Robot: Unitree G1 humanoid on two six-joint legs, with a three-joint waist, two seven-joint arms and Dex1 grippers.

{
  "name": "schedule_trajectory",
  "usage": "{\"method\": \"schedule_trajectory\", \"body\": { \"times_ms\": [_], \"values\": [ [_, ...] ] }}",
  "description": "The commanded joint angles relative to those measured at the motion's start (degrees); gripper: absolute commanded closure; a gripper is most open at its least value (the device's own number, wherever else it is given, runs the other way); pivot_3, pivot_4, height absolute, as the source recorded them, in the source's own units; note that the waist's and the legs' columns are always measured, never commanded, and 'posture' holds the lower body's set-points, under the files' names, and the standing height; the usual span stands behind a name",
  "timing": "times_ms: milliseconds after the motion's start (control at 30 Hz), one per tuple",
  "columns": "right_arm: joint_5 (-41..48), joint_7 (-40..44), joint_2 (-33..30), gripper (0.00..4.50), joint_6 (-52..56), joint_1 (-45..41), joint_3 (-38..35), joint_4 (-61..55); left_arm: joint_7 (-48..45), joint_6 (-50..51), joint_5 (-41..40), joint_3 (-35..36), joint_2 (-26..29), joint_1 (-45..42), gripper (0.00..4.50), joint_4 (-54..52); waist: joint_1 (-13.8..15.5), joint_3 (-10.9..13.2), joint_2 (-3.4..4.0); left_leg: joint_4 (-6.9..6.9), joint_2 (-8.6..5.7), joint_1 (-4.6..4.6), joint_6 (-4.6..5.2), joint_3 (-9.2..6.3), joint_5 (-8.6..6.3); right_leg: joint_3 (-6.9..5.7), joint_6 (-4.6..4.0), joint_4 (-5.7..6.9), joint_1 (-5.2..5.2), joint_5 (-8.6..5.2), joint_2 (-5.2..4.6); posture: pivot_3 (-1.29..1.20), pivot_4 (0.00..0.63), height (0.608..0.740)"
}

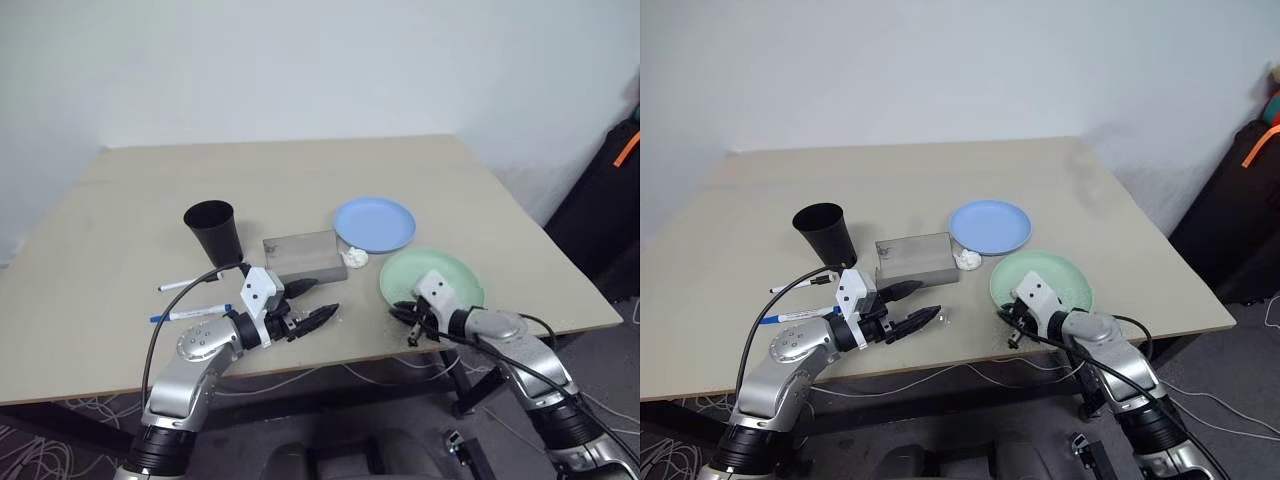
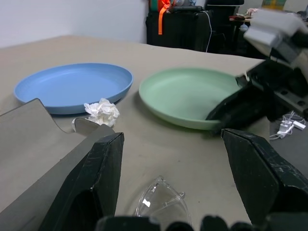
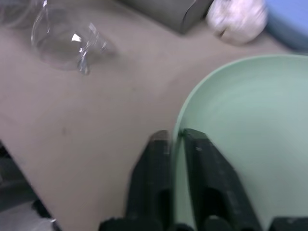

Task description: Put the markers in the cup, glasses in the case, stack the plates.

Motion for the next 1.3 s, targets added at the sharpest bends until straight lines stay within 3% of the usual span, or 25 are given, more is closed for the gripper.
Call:
{"method": "schedule_trajectory", "body": {
  "times_ms": [33,400,833,1133,1300],
  "values": [
    [-0.8,-0.8,-0.3,4.46,1.0,-1.0,-0.4,-0.7,0.1,-0.8,-0.6,0.3,0.0,-0.8,1.08,-1.7,-0.1,0.0,0.00,0.00,0.02,0.01,0.00,0.03,0.00,0.02,0.00,0.00,-0.01,0.00,-0.01,0.00,0.000,0.740],
    [-1.8,-2.3,-3.0,4.46,5.1,-0.4,-1.7,-3.5,0.5,-1.5,0.0,0.1,-0.4,-1.0,1.08,-1.2,0.0,0.0,0.01,0.03,0.00,-0.02,-0.07,-0.01,-0.04,-0.04,0.00,0.00,0.00,0.00,-0.05,0.00,0.000,0.740],
    [-5.6,-7.6,-4.9,4.46,0.2,-2.2,-3.7,1.2,0.7,-1.8,0.3,0.2,-0.1,-1.1,1.08,-0.7,0.1,0.0,0.01,0.02,-0.07,-0.04,0.00,-0.03,0.00,-0.13,0.02,0.00,0.00,0.00,-0.28,0.00,0.000,0.740],
    [-7.0,-3.3,-6.3,4.46,-10.6,-11.2,-3.0,11.8,0.4,-2.1,0.6,0.3,0.1,-2.2,1.08,0.5,0.0,0.0,0.05,0.01,-0.11,-0.06,0.03,0.00,0.01,-0.10,0.02,0.00,-0.04,0.00,-0.16,0.00,0.000,0.740],
    [-9.4,3.8,-4.7,4.46,-24.1,-24.1,0.6,28.4,0.4,-2.6,0.9,0.3,0.1,-3.1,1.08,1.6,-0.1,0.1,0.13,-0.02,-0.04,-0.04,0.05,0.01,0.02,-0.01,0.00,0.00,-0.05,0.01,0.00,0.00,0.000,0.740]
  ]
}}
